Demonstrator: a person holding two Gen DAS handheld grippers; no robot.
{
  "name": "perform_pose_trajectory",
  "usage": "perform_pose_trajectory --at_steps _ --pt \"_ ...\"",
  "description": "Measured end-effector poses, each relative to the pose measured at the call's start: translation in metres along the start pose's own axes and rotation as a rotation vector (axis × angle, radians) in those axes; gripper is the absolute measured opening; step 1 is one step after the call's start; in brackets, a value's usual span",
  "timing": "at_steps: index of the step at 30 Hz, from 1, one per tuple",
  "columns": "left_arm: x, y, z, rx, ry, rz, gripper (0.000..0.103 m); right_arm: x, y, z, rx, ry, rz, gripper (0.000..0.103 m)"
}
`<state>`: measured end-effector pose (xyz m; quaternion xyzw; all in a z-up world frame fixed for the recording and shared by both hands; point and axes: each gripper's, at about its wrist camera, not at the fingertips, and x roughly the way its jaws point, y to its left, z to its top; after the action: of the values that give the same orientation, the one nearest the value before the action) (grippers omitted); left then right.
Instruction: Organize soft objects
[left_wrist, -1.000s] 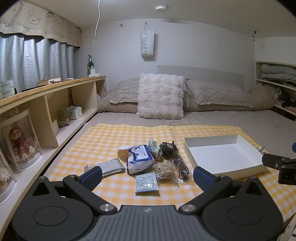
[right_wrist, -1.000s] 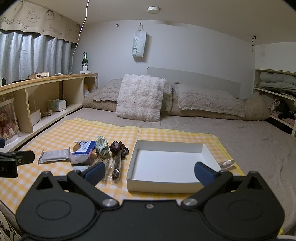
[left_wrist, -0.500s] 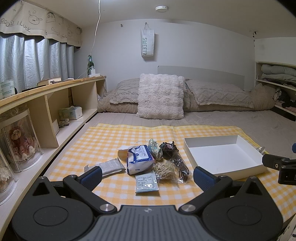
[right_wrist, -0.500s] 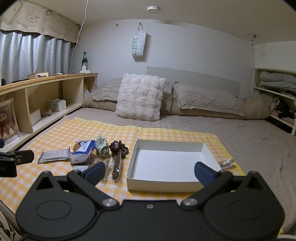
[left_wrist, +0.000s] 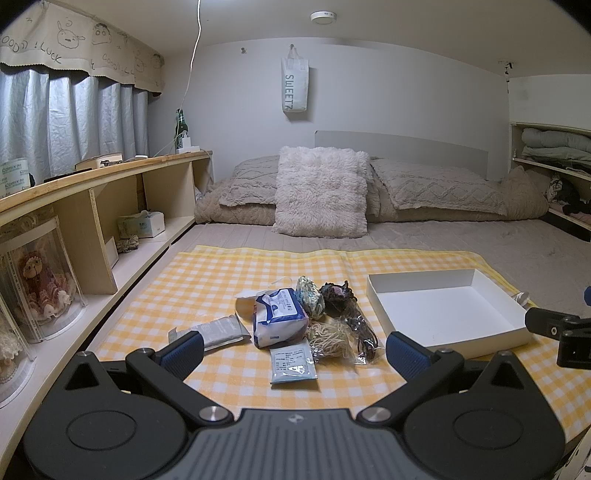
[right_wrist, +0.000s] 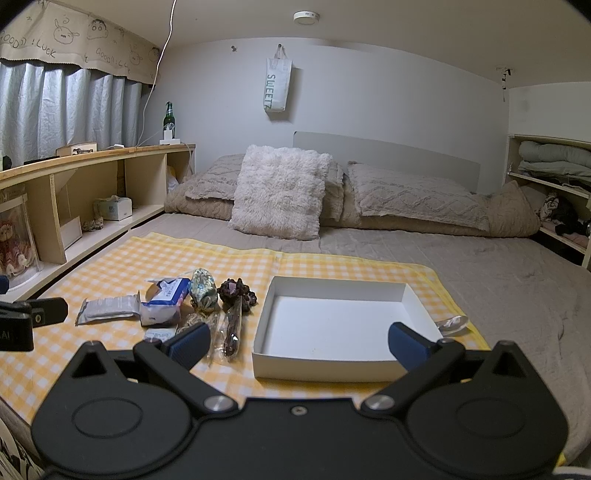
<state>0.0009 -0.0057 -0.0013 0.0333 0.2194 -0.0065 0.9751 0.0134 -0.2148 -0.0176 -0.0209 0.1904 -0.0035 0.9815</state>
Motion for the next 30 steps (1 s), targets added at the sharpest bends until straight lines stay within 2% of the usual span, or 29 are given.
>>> perform_pose_trajectory --at_steps 8,12,19,24,30 --pt "-0.003 0.001 0.005 -0.022 0.001 0.009 0.103 -0.002 0.001 0.003 -0.010 -0.008 0.003 0.103" --pt "-0.005 0.007 0.018 -0.032 -0.008 -0.004 0.103 -0.002 -0.001 0.012 -0.024 -0.011 0.046 0.103" --pt "0.002 0.009 0.050 0.032 -0.083 0.064 0.103 0.007 -0.007 0.057 -0.035 -0.046 0.116 0.103" --pt "0.018 0.012 0.082 0.061 -0.136 0.119 0.103 0.025 -0.007 0.097 -0.039 -0.098 0.129 0.103" --pt "0.044 0.021 0.116 0.015 -0.217 0.143 0.103 0.060 -0.005 0.138 0.001 -0.117 0.155 0.103"
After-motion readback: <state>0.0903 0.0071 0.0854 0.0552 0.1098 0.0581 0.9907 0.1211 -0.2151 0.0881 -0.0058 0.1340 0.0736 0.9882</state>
